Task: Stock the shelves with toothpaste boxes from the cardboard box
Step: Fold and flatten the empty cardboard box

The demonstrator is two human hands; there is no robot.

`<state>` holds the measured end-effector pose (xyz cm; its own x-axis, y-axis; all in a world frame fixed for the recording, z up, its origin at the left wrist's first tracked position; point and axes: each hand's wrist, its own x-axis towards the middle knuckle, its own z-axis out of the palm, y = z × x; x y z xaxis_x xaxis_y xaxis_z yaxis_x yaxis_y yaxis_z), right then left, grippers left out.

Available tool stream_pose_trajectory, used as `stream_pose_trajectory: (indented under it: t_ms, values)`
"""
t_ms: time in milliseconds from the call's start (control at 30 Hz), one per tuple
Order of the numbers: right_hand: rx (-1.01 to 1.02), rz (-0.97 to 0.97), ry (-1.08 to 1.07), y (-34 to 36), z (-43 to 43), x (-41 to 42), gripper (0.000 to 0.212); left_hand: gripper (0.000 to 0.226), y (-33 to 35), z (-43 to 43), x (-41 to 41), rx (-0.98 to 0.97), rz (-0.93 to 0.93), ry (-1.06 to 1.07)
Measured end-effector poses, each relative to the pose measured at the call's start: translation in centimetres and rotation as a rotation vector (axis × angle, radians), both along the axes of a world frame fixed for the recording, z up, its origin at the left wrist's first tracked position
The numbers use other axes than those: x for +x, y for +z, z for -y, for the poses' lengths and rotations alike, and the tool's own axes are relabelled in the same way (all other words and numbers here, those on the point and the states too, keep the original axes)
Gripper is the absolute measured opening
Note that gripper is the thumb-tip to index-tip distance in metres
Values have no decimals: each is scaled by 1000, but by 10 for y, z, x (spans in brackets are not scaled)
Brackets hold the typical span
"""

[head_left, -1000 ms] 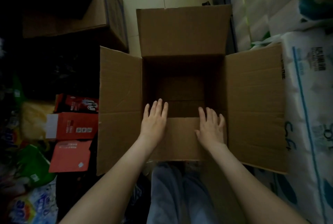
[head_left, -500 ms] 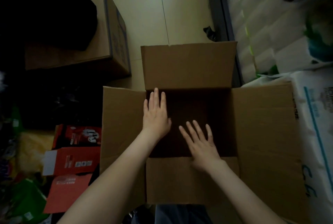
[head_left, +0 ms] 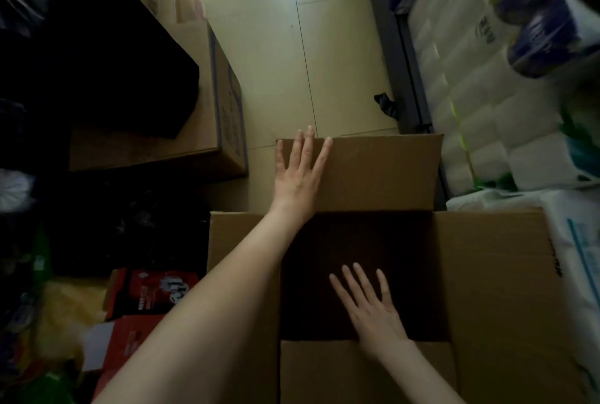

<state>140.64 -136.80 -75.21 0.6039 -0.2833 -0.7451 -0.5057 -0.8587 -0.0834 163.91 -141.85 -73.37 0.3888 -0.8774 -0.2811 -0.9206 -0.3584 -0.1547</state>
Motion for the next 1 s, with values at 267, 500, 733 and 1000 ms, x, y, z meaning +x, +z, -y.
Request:
stream_pose_trajectory:
  t_ms: [267,500,733,1000]
  values:
    - [-52,-30,-40,-6,-10,-10,98,87,8,29,8,45,-35,-53]
    - [-144,151,-229,0,-39,-40,132,65,18,-43,-58,-368,-59,16]
    - [-347,494,-435,21,-52,-99,80,81,-5,-162,-171,4,-435,113]
    - [-521,382,-681,30,-20,-154,75,127,-29,-146,-190,371,-382,50]
